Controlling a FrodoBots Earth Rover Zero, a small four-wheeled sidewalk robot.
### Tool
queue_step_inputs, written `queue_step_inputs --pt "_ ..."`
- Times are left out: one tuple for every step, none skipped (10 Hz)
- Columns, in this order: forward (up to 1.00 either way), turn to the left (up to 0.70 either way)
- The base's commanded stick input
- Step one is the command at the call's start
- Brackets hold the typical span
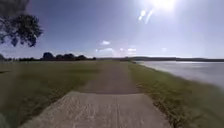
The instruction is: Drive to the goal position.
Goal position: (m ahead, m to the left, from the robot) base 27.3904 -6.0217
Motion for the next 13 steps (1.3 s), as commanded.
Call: queue_step_inputs --pt "0.7 0.0" --pt "0.7 0.0" --pt "0.7 0.0" --pt "0.7 0.0" --pt "0.7 0.0" --pt "0.7 0.0" --pt "0.7 0.0" --pt "0.7 0.0" --pt "0.7 0.0" --pt "0.7 0.0" --pt "0.7 0.0" --pt "0.7 0.0" --pt "0.7 0.0"
